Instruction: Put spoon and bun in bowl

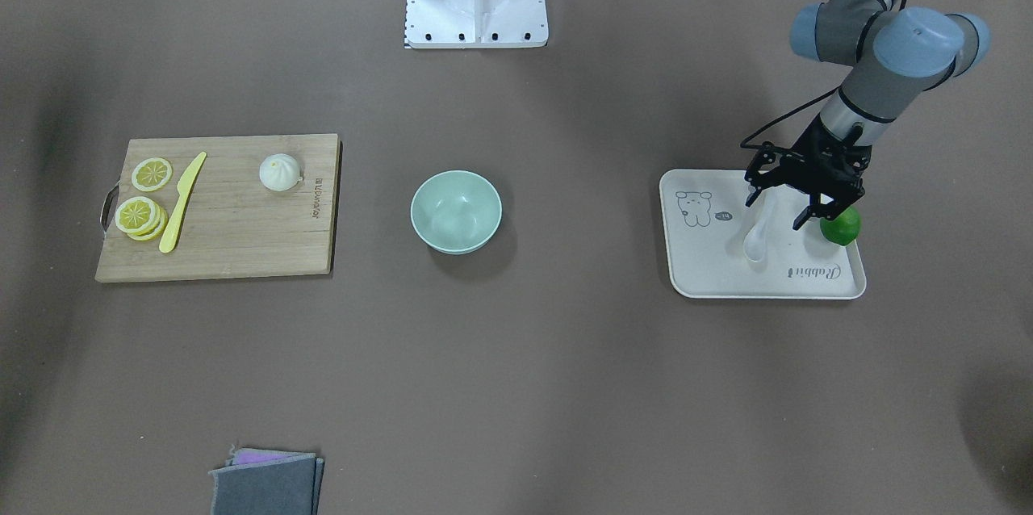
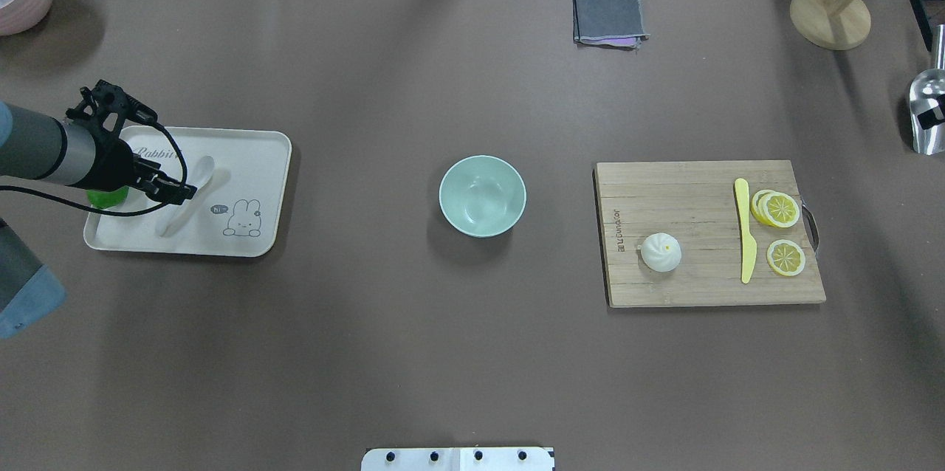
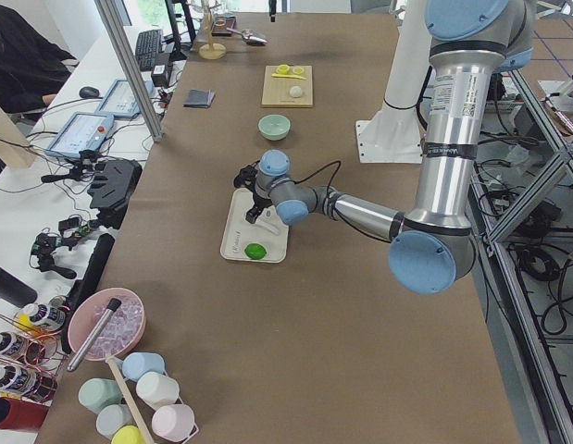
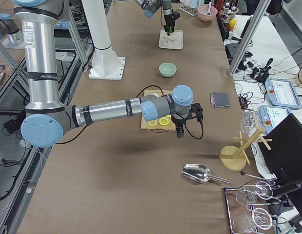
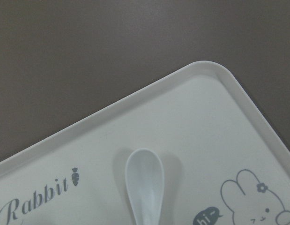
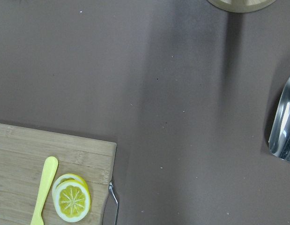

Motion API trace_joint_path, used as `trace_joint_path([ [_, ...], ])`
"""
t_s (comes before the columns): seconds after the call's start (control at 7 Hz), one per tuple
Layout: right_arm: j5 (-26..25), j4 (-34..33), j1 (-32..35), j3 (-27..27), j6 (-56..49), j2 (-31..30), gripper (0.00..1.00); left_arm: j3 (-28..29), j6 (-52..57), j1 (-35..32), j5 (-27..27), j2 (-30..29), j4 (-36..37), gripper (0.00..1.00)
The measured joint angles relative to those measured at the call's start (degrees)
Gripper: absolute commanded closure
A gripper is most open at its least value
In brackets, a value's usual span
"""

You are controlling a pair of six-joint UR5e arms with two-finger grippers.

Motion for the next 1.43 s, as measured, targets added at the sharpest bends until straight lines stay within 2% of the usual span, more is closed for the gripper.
trace_joint_path([
  [0.71,0.0,0.0,-0.7,0.2,0.0,0.1,0.0,2.9,-0.3,1.5,-0.1,0.0,0.0,0.26],
  [0.86,0.0,0.0,-0.8,0.4,0.2,0.1,0.0,3.1,-0.3,1.8,-0.3,0.0,0.0,0.71],
  [1.0,0.0,0.0,-0.8,0.6,0.6,0.1,0.0,3.2,-0.3,2.0,-0.4,0.2,0.0,1.0],
  [1.43,0.4,0.1,-0.8,0.9,1.1,0.2,0.0,2.8,-0.5,2.0,-0.6,0.8,0.0,1.0],
])
